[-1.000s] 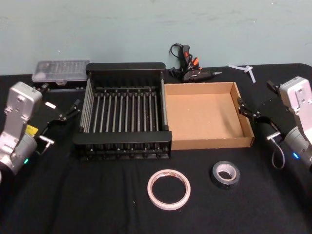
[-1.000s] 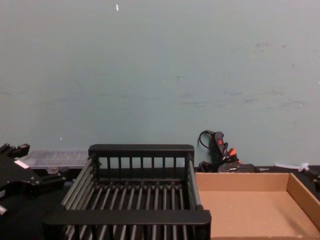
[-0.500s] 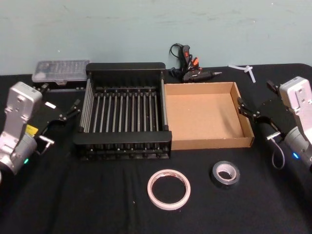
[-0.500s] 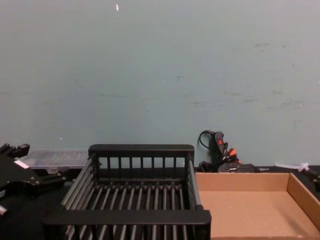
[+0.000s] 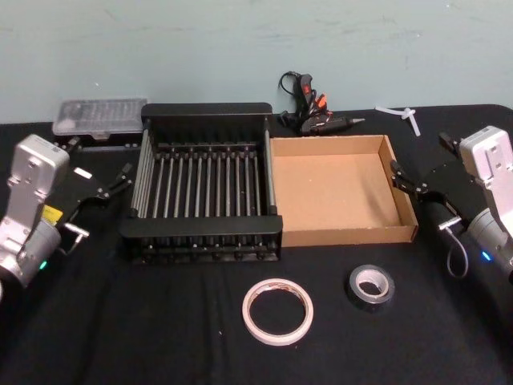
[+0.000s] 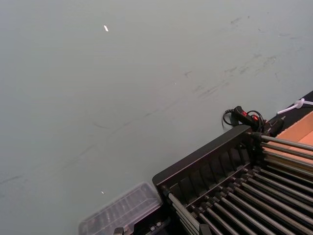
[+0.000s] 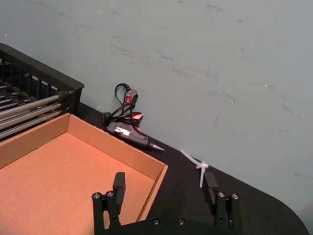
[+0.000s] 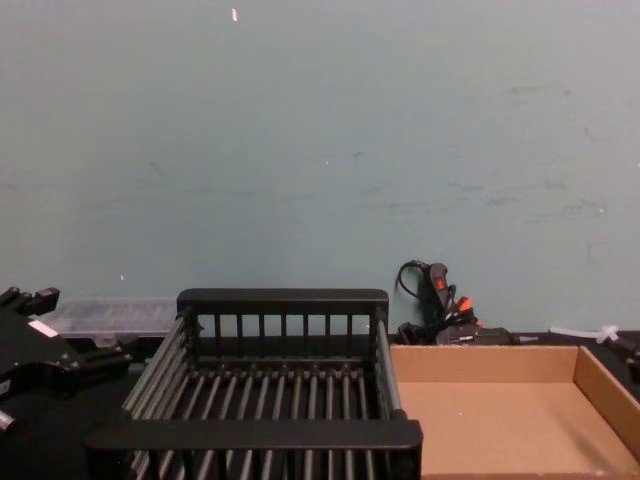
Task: Pick up the white tape and place it into the black box , Pick up the silver tape and place it into the brown box.
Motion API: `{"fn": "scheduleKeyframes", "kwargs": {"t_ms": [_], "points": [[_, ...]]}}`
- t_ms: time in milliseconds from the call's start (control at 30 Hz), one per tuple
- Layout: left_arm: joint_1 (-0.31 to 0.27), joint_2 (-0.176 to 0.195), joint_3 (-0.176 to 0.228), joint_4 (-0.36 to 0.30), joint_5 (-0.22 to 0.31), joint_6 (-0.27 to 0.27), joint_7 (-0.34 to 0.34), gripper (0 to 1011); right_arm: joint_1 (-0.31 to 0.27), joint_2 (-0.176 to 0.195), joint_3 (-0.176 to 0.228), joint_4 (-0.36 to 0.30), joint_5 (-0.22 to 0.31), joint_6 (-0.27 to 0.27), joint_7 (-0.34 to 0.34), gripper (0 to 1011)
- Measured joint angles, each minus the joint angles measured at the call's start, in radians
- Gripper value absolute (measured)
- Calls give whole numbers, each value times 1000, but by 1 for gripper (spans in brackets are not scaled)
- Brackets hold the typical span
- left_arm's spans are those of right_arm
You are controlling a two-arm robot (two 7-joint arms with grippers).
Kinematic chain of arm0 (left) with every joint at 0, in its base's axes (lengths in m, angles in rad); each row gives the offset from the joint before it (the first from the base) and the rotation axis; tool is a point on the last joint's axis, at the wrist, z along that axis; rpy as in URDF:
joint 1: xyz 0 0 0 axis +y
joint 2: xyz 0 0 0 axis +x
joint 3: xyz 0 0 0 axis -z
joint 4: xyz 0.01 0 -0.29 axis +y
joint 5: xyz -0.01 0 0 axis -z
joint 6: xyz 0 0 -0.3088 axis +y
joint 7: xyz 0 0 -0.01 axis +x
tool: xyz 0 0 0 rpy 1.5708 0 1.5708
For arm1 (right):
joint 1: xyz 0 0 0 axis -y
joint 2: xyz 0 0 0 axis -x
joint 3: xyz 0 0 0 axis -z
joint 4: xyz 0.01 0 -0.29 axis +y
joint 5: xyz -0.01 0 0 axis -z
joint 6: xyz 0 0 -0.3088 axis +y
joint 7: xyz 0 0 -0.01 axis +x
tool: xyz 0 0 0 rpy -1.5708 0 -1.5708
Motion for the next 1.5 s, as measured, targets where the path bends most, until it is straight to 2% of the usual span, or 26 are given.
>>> {"fn": "scheduleKeyframes", "kwargs": {"t_ms": [633,1033,1267,1500], "points": [[0,0,0,0,0,0,0,1001,0,0,0,0,0,0,0,1000],[0,0,0,0,0,0,0,1001,-22,-13,37,-18,8,2,32,1000],[0,0,0,0,0,0,0,1001,-67,-4,70,-80,45,21,62,1000],[0,0,0,0,0,0,0,1001,-134,12,108,-177,93,59,91,1000]]}}
